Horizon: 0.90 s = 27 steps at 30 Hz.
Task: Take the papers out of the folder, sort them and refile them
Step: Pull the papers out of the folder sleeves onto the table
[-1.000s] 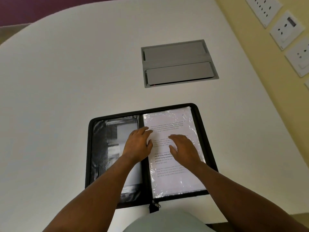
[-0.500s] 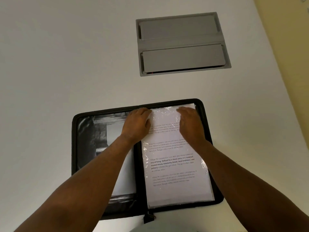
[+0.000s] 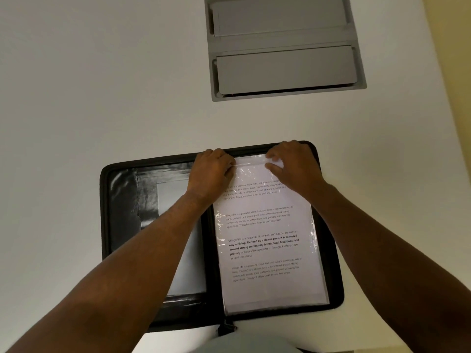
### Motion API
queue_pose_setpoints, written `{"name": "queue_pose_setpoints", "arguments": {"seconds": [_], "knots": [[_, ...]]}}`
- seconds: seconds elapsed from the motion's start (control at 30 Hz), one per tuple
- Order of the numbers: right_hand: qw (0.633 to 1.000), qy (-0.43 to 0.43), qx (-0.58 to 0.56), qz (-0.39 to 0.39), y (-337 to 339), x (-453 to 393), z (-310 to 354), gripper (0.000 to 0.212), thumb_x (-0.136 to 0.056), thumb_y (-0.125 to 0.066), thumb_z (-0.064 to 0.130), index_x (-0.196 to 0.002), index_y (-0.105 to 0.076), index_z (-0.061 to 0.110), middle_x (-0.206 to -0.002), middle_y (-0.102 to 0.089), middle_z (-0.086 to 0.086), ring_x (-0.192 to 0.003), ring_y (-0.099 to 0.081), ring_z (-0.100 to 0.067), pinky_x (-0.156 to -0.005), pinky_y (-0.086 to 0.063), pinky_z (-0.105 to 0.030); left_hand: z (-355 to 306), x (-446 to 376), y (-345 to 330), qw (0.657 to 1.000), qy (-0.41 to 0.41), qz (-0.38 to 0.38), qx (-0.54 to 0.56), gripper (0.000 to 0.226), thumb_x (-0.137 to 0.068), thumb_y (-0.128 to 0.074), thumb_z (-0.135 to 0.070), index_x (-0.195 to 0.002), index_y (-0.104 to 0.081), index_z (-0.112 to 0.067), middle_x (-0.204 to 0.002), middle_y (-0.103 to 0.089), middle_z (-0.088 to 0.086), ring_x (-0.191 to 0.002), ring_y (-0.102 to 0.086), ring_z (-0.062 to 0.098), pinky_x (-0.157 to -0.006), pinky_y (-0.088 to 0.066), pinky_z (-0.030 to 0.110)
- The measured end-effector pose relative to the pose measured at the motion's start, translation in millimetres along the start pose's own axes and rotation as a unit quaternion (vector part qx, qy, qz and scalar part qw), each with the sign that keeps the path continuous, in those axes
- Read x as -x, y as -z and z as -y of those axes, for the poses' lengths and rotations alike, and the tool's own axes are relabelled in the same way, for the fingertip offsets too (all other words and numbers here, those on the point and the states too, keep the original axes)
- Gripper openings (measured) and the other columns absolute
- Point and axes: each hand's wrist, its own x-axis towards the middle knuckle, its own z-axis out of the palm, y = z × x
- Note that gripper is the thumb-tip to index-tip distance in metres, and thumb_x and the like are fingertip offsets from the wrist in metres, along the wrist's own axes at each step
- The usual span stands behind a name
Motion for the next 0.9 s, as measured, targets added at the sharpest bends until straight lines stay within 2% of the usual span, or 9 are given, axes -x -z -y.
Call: {"name": "queue_pose_setpoints", "arguments": {"seconds": [0.1,0.2,0.3,0.47,0.53,0.63,0.73,0.83,0.9], "knots": [[0.999,0.023,0.016,0.041,0.3,-6.3,7.8,0.022,-0.087,-0.069,0.031,-0.106,-0.068,0.019,-0.102,-0.067,0.0,-0.096,-0.057,-0.018,-0.092,-0.043,-0.039,-1.9,-3.0,2.8,1.0,-0.004,-0.001,0.006,0.01,-0.088,-0.062,-0.018,-0.092,-0.071,-0.015,-0.089,-0.071,0.001,-0.078,-0.063,0.022,-0.079,-0.042,0.033],[0.997,0.053,0.02,0.047,-1.0,-9.5,15.6,0.022,-0.089,-0.067,0.028,-0.107,-0.066,0.017,-0.109,-0.064,-0.003,-0.101,-0.055,-0.02,-0.091,-0.04,-0.036,-3.2,-3.4,7.4,1.0,0.003,-0.007,0.019,0.009,-0.088,-0.063,-0.018,-0.091,-0.071,-0.015,-0.083,-0.072,0.0,-0.074,-0.064,0.02,-0.08,-0.047,0.034],[0.996,0.068,0.023,0.043,-1.7,-10.6,22.4,0.018,-0.09,-0.066,0.027,-0.104,-0.067,0.016,-0.107,-0.064,-0.003,-0.099,-0.055,-0.02,-0.086,-0.041,-0.035,-4.8,-0.2,9.8,0.999,-0.001,-0.002,0.032,0.008,-0.088,-0.062,-0.017,-0.09,-0.069,-0.013,-0.085,-0.071,0.001,-0.076,-0.064,0.021,-0.078,-0.049,0.035],[0.991,0.103,0.064,0.063,-0.4,-12.3,27.6,0.018,-0.093,-0.062,0.027,-0.103,-0.071,0.015,-0.103,-0.068,-0.003,-0.095,-0.058,-0.021,-0.084,-0.039,-0.034,-7.0,6.6,8.8,1.0,-0.016,-0.008,0.017,0.006,-0.082,-0.064,-0.012,-0.087,-0.066,-0.011,-0.091,-0.066,0.002,-0.086,-0.053,0.022,-0.071,-0.044,0.032],[0.989,0.108,0.065,0.076,3.2,-12.4,31.2,0.019,-0.095,-0.059,0.026,-0.103,-0.071,0.014,-0.1,-0.07,-0.005,-0.092,-0.06,-0.023,-0.083,-0.044,-0.037,-9.2,8.5,10.7,0.999,-0.006,-0.006,0.033,0.006,-0.082,-0.061,-0.011,-0.088,-0.064,-0.011,-0.088,-0.065,0.002,-0.086,-0.05,0.021,-0.068,-0.041,0.03],[0.99,0.086,0.039,0.102,8.9,-11.2,36.0,0.019,-0.097,-0.054,0.028,-0.104,-0.066,0.015,-0.091,-0.069,-0.004,-0.079,-0.06,-0.019,-0.074,-0.049,-0.035,-12.6,10.7,13.1,0.998,0.024,0.012,0.056,0.008,-0.087,-0.057,-0.015,-0.093,-0.061,-0.012,-0.086,-0.063,0.004,-0.089,-0.05,0.02,-0.066,-0.04,0.03],[0.988,0.028,0.029,0.147,11.7,-12.3,40.3,0.023,-0.099,-0.049,0.034,-0.106,-0.063,0.017,-0.086,-0.067,-0.002,-0.072,-0.057,-0.015,-0.065,-0.049,-0.031,-14.3,11.1,14.0,0.996,0.047,0.025,0.071,0.011,-0.09,-0.053,-0.02,-0.098,-0.057,-0.014,-0.087,-0.059,0.003,-0.087,-0.049,0.017,-0.064,-0.04,0.031],[0.984,-0.001,0.03,0.174,14.0,-18.4,44.0,0.04,-0.102,-0.039,0.039,-0.095,-0.065,0.009,-0.082,-0.068,-0.006,-0.072,-0.062,-0.02,-0.072,-0.054,-0.037,-13.8,10.2,15.8,0.997,0.024,0.025,0.075,0.008,-0.087,-0.054,-0.016,-0.094,-0.056,-0.013,-0.089,-0.058,0.002,-0.085,-0.045,0.015,-0.064,-0.042,0.031],[0.98,-0.027,0.001,0.196,18.5,-25.9,44.2,0.042,-0.103,-0.039,0.036,-0.093,-0.066,0.006,-0.084,-0.07,-0.009,-0.075,-0.066,-0.023,-0.076,-0.055,-0.039,-14.1,10.8,17.0,0.996,0.018,0.021,0.087,0.007,-0.084,-0.056,-0.013,-0.091,-0.056,-0.012,-0.089,-0.057,0.001,-0.085,-0.043,0.014,-0.063,-0.04,0.03]]}}
